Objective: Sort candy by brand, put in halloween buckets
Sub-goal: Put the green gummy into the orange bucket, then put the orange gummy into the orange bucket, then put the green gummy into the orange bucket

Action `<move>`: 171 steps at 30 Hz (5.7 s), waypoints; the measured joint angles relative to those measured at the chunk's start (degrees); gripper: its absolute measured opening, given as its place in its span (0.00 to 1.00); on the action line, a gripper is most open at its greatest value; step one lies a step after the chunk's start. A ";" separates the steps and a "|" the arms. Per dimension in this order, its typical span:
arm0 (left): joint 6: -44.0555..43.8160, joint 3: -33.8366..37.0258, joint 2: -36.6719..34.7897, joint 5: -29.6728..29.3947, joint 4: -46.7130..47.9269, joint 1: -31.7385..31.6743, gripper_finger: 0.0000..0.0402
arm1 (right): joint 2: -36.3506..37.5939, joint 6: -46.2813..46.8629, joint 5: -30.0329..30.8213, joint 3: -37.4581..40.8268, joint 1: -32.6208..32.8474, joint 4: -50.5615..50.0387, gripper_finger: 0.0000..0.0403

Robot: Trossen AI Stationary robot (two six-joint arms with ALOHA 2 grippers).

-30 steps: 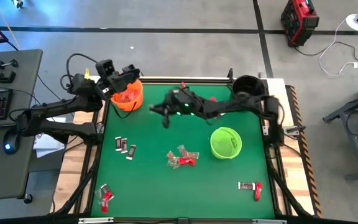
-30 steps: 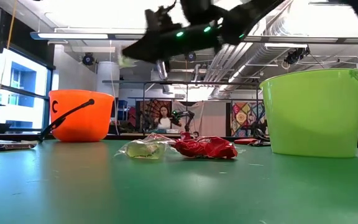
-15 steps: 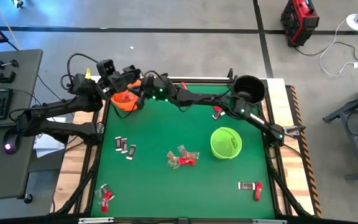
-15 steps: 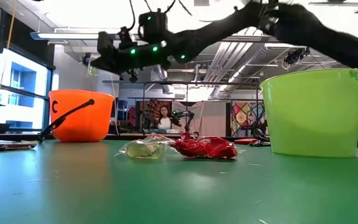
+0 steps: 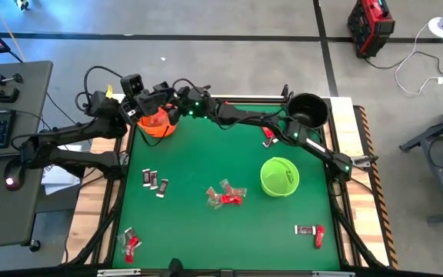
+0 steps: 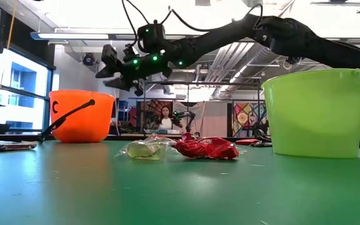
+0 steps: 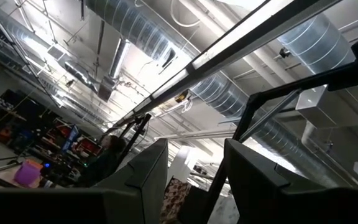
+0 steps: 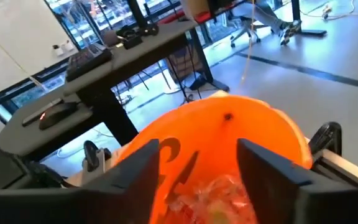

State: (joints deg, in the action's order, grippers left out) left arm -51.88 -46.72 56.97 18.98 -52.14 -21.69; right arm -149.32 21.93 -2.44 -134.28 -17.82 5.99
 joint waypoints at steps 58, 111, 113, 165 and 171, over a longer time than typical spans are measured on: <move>58.70 -7.73 17.59 -4.31 75.07 17.52 0.37 | 66.56 -7.90 5.26 41.20 3.86 -76.42 0.72; 74.97 -17.83 44.52 -10.49 81.86 22.99 0.02 | 88.54 22.44 21.89 68.43 25.00 -66.53 0.72; 74.43 -17.84 39.89 -10.58 85.82 19.92 0.04 | 88.54 21.97 22.21 68.43 25.00 -66.54 0.72; 69.60 -17.75 34.27 -15.47 88.98 38.15 0.60 | 88.52 15.34 27.42 68.44 24.98 -65.11 0.72; 67.54 -17.75 43.69 -19.33 78.14 40.47 0.60 | 88.52 15.07 25.72 68.44 24.98 -65.68 0.72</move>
State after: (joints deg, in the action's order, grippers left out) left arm 15.66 -64.47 100.66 -0.35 26.00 18.78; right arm -60.80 36.99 23.28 -65.84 7.16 -59.69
